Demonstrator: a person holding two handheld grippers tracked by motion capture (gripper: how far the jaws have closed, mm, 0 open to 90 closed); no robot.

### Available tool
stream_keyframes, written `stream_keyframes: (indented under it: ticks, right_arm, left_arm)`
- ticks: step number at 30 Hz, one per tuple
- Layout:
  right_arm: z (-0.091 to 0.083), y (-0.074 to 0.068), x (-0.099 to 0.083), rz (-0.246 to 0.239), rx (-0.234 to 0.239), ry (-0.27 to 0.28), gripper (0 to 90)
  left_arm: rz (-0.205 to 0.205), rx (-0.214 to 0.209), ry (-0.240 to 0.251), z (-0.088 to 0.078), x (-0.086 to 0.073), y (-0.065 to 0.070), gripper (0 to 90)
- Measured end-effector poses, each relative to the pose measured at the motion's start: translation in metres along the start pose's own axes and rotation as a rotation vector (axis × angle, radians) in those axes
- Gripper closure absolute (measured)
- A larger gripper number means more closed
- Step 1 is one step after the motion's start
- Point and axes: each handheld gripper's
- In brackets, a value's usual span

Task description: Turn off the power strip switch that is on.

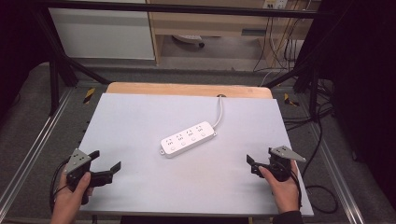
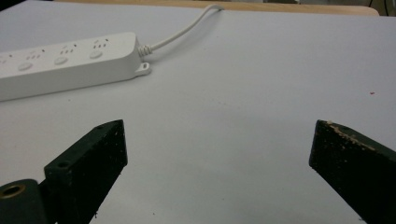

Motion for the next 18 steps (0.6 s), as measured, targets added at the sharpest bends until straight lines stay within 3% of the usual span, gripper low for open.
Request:
stream_keyframes:
  ticks: [6,18]
  right_arm:
    - [-0.009,-0.007,0.012,0.016,0.045,0.046,4.4]
    - [-0.011,-0.020,0.045,-0.047,0.099,0.096,2.8]
  left_arm:
    - [0.001,0.007,-0.005,0.000,-0.001,-0.002,5.3]
    - [-0.005,0.004,-0.015,0.000,-0.002,-0.003,5.3]
Point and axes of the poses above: each handheld gripper's, and its own axes: z roughly forward along the jaws, x roughly out of its top, y roughly to its right, and after that the axes turned 6 degrees about -x, right-handed
